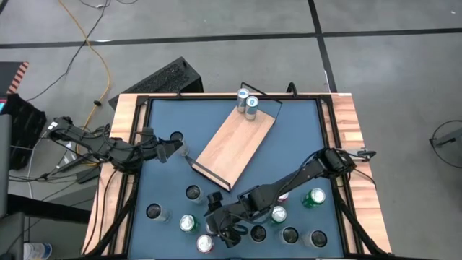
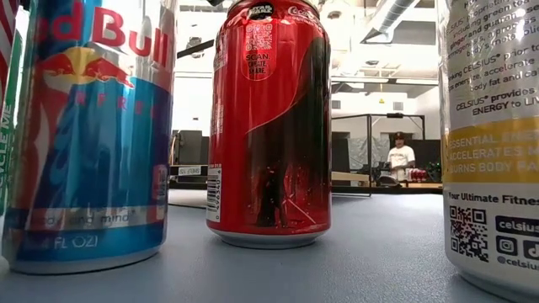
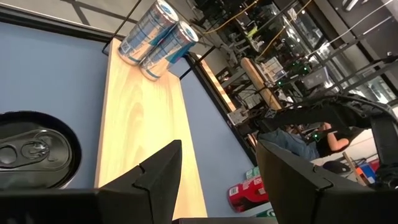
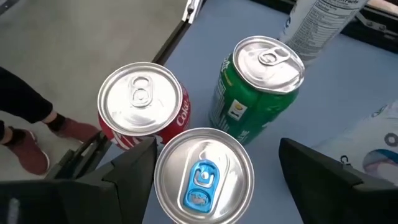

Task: Place canned beverage on shelf
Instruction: Put blue soda can on the shelf aligned with the other blue soda cans

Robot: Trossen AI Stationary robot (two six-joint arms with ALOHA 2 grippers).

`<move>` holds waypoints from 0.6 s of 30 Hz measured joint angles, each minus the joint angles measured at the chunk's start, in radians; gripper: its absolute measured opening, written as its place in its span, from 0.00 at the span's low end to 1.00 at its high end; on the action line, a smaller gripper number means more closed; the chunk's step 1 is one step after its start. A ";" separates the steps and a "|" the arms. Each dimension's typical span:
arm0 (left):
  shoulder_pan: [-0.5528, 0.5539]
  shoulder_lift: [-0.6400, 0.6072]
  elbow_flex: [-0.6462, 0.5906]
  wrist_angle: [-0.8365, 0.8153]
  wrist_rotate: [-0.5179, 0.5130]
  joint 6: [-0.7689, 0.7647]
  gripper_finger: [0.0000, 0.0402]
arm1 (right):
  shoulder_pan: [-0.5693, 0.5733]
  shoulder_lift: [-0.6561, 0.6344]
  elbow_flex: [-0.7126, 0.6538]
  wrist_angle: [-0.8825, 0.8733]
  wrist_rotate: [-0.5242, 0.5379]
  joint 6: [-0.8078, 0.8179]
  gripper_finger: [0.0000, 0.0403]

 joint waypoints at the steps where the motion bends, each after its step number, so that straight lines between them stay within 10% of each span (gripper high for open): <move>1: 0.000 0.000 0.000 -0.001 0.000 0.000 0.48 | 0.000 0.000 0.000 -0.006 0.000 0.003 0.79; 18: 0.000 0.000 0.000 -0.004 -0.002 0.000 0.48 | 0.005 0.031 0.000 -0.041 -0.043 0.050 0.60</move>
